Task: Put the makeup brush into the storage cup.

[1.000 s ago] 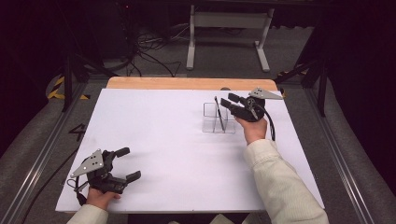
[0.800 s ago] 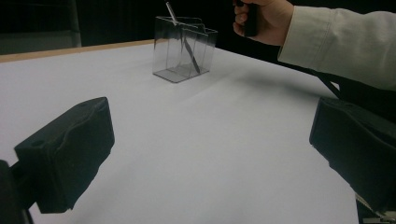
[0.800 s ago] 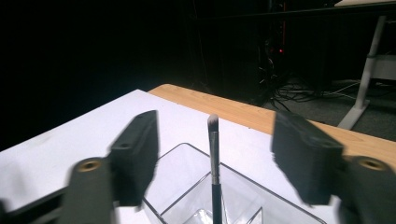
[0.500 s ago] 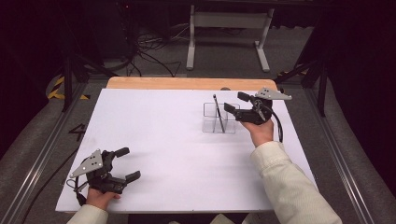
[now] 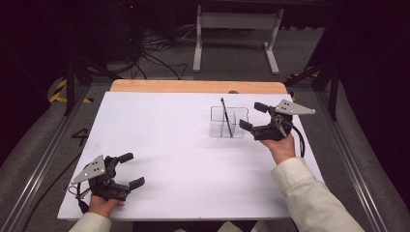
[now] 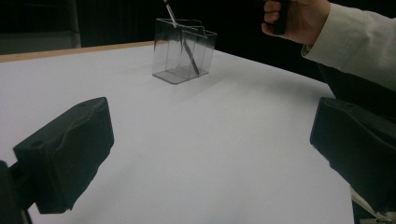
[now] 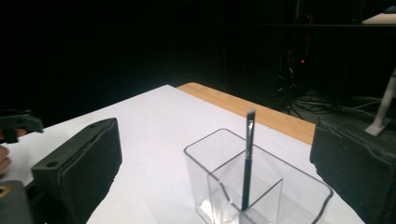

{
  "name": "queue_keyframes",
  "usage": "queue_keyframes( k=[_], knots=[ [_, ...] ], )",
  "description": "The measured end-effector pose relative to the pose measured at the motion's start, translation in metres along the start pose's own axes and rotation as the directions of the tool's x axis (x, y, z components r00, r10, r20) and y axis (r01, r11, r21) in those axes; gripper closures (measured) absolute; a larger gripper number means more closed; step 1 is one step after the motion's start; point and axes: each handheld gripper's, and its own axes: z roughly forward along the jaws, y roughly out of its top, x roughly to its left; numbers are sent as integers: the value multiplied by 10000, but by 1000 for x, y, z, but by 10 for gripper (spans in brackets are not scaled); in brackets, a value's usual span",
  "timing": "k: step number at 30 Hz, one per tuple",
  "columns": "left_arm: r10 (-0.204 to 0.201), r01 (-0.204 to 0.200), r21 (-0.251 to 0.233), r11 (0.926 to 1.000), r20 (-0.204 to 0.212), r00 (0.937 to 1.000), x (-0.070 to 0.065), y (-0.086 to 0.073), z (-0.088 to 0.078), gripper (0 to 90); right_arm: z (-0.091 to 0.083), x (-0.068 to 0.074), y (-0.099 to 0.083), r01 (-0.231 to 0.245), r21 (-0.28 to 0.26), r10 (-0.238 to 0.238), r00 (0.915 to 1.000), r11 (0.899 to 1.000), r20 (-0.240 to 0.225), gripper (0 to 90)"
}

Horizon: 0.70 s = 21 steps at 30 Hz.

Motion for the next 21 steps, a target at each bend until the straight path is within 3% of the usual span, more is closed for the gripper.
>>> queue_keyframes(
  k=[11, 21],
  knots=[
    [14, -14, -1, 10000, 43, 10000, 0, 0, 0, 3, -17, 18, -13, 603, -422, -619, 9974, 9973, -377, 0],
    [-17, 17, 22, 10000, 30, 10000, 0, 0, 0, 3, -27, 29, -37, 158, -698, -212, 9969, 9974, -762, 0]
  ],
)
